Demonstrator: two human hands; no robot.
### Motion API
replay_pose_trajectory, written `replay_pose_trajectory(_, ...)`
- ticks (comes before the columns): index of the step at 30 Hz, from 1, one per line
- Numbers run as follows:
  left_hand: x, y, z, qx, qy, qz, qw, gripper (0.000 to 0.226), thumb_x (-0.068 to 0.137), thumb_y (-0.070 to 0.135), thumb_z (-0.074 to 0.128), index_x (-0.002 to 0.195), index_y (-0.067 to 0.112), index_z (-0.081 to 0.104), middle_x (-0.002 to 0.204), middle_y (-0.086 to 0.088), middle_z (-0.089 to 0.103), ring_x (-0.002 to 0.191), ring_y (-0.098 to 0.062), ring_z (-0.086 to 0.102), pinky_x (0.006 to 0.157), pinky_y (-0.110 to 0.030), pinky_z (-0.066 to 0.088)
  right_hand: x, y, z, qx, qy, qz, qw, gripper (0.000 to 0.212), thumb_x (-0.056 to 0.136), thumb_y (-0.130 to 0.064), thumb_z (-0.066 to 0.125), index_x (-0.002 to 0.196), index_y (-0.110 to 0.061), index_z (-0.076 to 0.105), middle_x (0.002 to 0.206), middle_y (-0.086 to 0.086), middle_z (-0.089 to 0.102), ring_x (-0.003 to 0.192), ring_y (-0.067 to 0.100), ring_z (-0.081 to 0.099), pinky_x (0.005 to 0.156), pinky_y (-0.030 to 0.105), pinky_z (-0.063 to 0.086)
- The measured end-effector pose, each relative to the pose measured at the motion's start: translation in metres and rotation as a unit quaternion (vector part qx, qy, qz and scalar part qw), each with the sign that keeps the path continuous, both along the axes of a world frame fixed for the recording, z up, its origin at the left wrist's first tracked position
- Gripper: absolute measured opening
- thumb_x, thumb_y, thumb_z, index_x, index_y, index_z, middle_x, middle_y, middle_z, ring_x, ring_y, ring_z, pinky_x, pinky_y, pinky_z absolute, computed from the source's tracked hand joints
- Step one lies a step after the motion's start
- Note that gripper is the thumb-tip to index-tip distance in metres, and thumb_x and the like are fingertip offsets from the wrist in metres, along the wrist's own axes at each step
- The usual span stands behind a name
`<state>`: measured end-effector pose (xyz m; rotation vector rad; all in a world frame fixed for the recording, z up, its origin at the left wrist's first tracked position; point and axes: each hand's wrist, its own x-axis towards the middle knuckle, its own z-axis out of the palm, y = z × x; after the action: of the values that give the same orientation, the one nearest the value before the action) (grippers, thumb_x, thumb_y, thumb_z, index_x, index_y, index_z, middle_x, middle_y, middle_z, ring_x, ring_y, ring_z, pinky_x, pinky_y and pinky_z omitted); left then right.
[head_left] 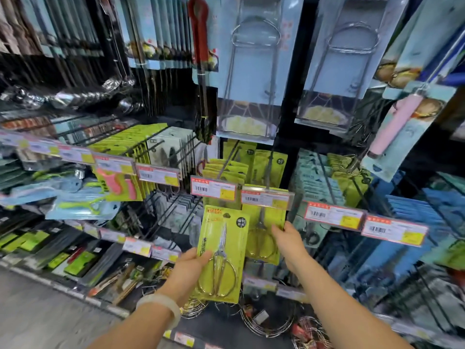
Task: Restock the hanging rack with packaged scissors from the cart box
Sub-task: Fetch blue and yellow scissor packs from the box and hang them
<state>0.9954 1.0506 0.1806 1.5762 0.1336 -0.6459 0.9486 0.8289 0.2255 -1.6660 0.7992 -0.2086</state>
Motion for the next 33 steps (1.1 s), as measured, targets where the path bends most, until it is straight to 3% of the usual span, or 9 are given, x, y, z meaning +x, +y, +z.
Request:
replay_pose_trajectory(5,-0.006,-0.012,0.012,0.01,0.01,-0.026,1.0,0.023,0.094,0.026,0.057,0.109,0.009,0.058,0.112,-0.011,0.066,0.11,-0.032,0.061,0.103,-0.048,0.044,-0.01,0.001,-0.001,-0.062,0.03,0.013,0.998,0.05,0.096,-0.034,0.045,0.139,-0.01,0.032,0.121,0.003,0.045,0.118,0.026,0.051,0.092,0.03,0.039)
replay_pose_trajectory(8,-0.01,-0.023,0.012,0.02,-0.014,-0.05,0.998,0.019,0.094,0.025,0.057,0.1,0.009,0.062,0.1,-0.011,0.07,0.099,-0.031,0.065,0.099,-0.051,0.047,-0.033,0.014,-0.001,-0.032,0.027,0.093,0.995,0.041,0.096,-0.038,0.046,0.13,-0.015,0.044,0.121,-0.005,0.051,0.117,0.016,0.051,0.101,0.03,0.039)
replay_pose_trajectory(11,-0.016,-0.034,0.013,0.029,-0.03,-0.072,0.997,0.014,0.092,0.026,0.06,0.095,0.014,0.065,0.096,-0.007,0.074,0.097,-0.029,0.067,0.096,-0.051,0.049,-0.048,0.031,-0.002,0.029,-0.006,0.16,0.987,0.013,0.093,-0.024,0.056,0.105,-0.021,0.055,0.103,-0.009,0.065,0.092,0.005,0.063,0.083,0.022,0.051)
replay_pose_trajectory(15,-0.022,-0.049,0.022,0.034,-0.066,-0.06,0.995,0.007,0.089,0.022,0.063,0.094,0.017,0.063,0.098,-0.007,0.072,0.096,-0.027,0.067,0.093,-0.048,0.051,-0.047,0.029,-0.009,-0.016,-0.034,0.072,0.997,0.008,0.089,-0.008,0.06,0.089,-0.015,0.057,0.102,0.022,0.067,0.092,0.033,0.065,0.083,0.042,0.054)
replay_pose_trajectory(19,-0.014,-0.069,0.042,0.042,-0.117,-0.043,0.991,0.021,0.09,0.021,0.062,0.106,0.007,0.063,0.106,-0.01,0.068,0.097,-0.024,0.062,0.091,-0.037,0.049,-0.038,0.018,0.007,-0.073,-0.068,0.051,0.994,0.003,0.09,-0.007,0.057,0.092,-0.007,0.057,0.103,0.022,0.066,0.084,0.023,0.059,0.071,0.024,0.05)
replay_pose_trajectory(22,-0.001,-0.083,0.055,0.031,-0.128,-0.038,0.991,0.034,0.089,0.024,0.063,0.118,0.005,0.059,0.113,-0.008,0.065,0.107,-0.025,0.061,0.098,-0.039,0.048,-0.026,0.009,0.024,-0.079,-0.099,0.032,0.991,0.011,0.09,-0.007,0.056,0.101,-0.006,0.058,0.103,0.017,0.066,0.09,0.029,0.061,0.082,0.034,0.051)
replay_pose_trajectory(24,0.007,-0.088,0.059,0.026,-0.123,-0.03,0.992,0.038,0.088,0.024,0.064,0.122,0.006,0.058,0.116,-0.008,0.065,0.109,-0.025,0.061,0.1,-0.043,0.048,-0.021,0.006,0.032,-0.068,-0.117,0.031,0.99,0.02,0.091,-0.005,0.055,0.11,-0.01,0.057,0.102,0.005,0.064,0.09,0.017,0.059,0.082,0.026,0.049)
replay_pose_trajectory(29,0.008,-0.088,0.049,0.054,-0.111,-0.04,0.992,0.011,0.089,0.02,0.064,0.096,0.012,0.064,0.104,-0.013,0.069,0.101,-0.034,0.064,0.094,-0.049,0.051,-0.02,0.008,0.022,-0.069,-0.099,0.027,0.992,0.022,0.091,-0.004,0.054,0.111,-0.013,0.056,0.102,-0.001,0.062,0.094,0.013,0.058,0.09,0.029,0.049)
replay_pose_trajectory(33,0.008,-0.089,0.046,0.071,-0.107,-0.047,0.991,0.036,0.089,0.025,0.064,0.12,0.006,0.059,0.115,-0.008,0.065,0.107,-0.025,0.062,0.099,-0.044,0.048,-0.018,0.007,0.017,-0.082,-0.093,0.021,0.992,0.022,0.091,-0.004,0.054,0.11,-0.015,0.057,0.1,-0.002,0.062,0.093,0.013,0.058,0.092,0.032,0.048)
